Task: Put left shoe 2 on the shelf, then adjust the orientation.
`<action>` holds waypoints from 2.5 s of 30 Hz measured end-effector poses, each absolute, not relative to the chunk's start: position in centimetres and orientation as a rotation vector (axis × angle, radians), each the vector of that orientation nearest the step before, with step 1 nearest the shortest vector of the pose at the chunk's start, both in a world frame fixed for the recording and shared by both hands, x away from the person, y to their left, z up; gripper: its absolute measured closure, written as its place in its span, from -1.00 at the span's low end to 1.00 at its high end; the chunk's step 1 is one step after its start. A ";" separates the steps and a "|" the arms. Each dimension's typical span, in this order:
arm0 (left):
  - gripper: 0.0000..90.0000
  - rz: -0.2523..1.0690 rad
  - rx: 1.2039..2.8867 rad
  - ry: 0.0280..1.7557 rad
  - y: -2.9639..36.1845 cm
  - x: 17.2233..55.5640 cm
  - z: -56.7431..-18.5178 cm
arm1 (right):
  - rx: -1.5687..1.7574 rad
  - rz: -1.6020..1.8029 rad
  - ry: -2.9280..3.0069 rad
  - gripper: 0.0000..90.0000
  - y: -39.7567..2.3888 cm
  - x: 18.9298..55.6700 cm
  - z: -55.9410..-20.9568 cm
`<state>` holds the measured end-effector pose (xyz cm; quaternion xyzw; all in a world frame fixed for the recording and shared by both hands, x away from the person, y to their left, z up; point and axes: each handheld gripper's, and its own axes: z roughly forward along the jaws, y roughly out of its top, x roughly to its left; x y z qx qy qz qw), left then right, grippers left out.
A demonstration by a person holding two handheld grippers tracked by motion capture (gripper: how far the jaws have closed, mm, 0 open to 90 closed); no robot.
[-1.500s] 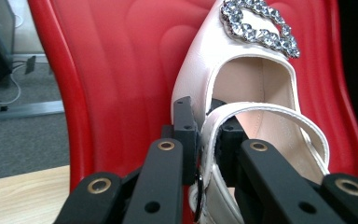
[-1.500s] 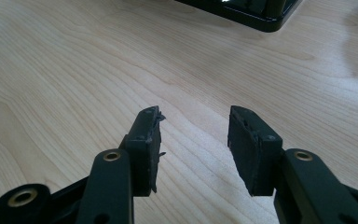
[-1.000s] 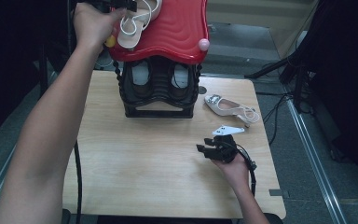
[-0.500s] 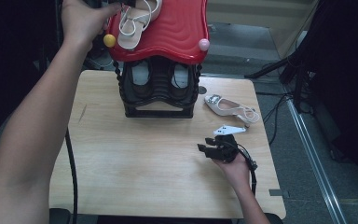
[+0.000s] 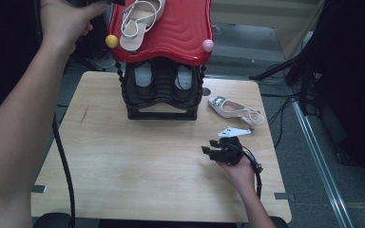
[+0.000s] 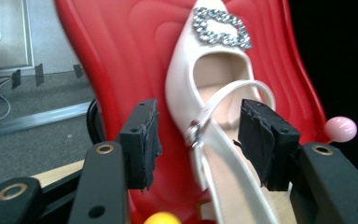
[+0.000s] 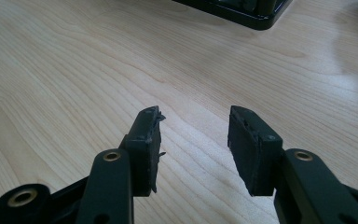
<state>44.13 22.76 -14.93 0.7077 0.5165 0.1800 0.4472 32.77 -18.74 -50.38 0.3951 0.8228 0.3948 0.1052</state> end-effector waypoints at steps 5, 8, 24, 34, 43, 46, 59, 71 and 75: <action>0.07 0.435 1.734 1.295 24.2 43.9 -16.2 | 1.165 1.165 2.425 0.22 -18.8 32.8 -50.3; 0.07 0.426 1.715 1.302 25.1 43.7 -16.6 | 1.168 1.165 2.425 0.22 -18.8 32.9 -50.3; 0.08 0.417 1.709 1.334 28.2 42.8 -20.3 | 1.178 1.177 2.417 0.22 -18.9 33.0 -50.3; 0.08 0.390 1.702 1.372 29.5 42.7 -24.2 | 1.181 1.178 2.415 0.22 -19.0 33.1 -50.3; 0.08 0.395 1.722 1.384 30.0 42.6 -27.6 | 1.180 1.181 2.413 0.22 -19.0 33.1 -50.3; 0.08 0.383 1.720 1.389 30.0 42.6 -28.5 | 1.179 1.180 2.415 0.22 -19.0 33.1 -50.3; 0.08 0.347 1.750 1.414 29.7 42.3 -32.3 | 1.185 1.184 2.408 0.22 -19.1 33.2 -50.2; 0.06 0.297 1.766 1.431 29.2 41.8 -36.7 | 1.171 1.199 2.410 0.22 -18.9 33.2 -50.1; 0.05 0.284 1.772 1.431 29.0 41.5 -38.5 | 1.168 1.197 2.411 0.22 -18.9 33.2 -50.2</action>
